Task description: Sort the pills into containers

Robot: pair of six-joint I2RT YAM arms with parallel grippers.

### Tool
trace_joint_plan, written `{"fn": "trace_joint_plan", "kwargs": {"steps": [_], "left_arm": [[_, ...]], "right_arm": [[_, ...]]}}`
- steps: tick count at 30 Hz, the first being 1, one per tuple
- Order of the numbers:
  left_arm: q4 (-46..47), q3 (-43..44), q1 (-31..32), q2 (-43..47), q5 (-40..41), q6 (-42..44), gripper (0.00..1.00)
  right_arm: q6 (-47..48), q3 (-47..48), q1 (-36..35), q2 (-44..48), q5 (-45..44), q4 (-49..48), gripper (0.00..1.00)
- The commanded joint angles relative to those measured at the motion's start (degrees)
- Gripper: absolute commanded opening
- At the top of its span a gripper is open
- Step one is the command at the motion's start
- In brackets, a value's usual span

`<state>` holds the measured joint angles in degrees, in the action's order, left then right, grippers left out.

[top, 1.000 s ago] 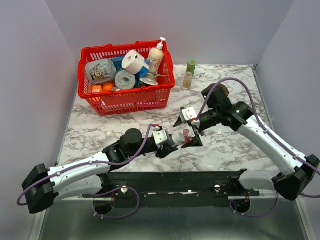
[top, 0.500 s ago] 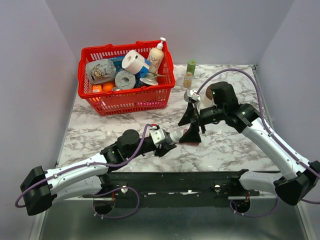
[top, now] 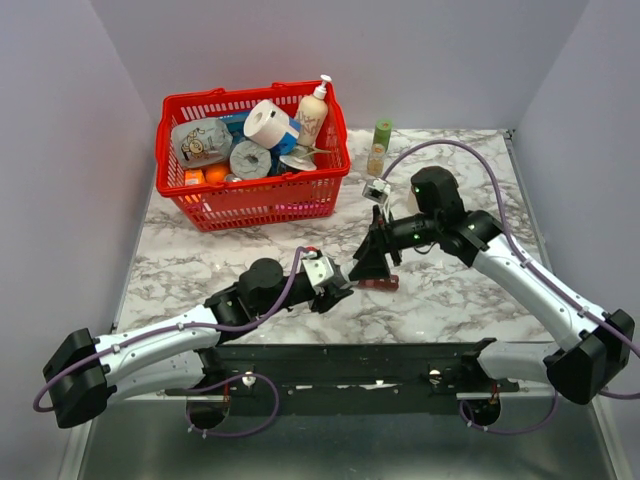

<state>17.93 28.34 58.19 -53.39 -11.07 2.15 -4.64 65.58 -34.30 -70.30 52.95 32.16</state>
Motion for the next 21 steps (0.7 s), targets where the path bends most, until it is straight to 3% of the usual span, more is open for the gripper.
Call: {"fn": "trace_joint_plan", "kwargs": {"steps": [1,6,13,21], "left_arm": [[2.63,0.75,-0.1,0.12,1.23,0.57,0.0],[2.81,0.4,-0.01,0.3,1.58,0.57,0.0],[2.72,0.05,-0.01,0.65,2.19,0.57,0.0],[2.28,-0.12,-0.01,1.53,2.28,0.66,0.0]], "right_arm": [[-1.77,0.34,-1.03,-1.42,-1.27,-0.88,0.8],[-0.72,0.42,-2.17,-2.29,-2.94,0.27,0.76],[2.09,1.57,-3.4,-3.08,-4.6,2.73,0.6],[4.03,1.04,-4.54,-3.52,-6.89,3.96,0.63]]}}
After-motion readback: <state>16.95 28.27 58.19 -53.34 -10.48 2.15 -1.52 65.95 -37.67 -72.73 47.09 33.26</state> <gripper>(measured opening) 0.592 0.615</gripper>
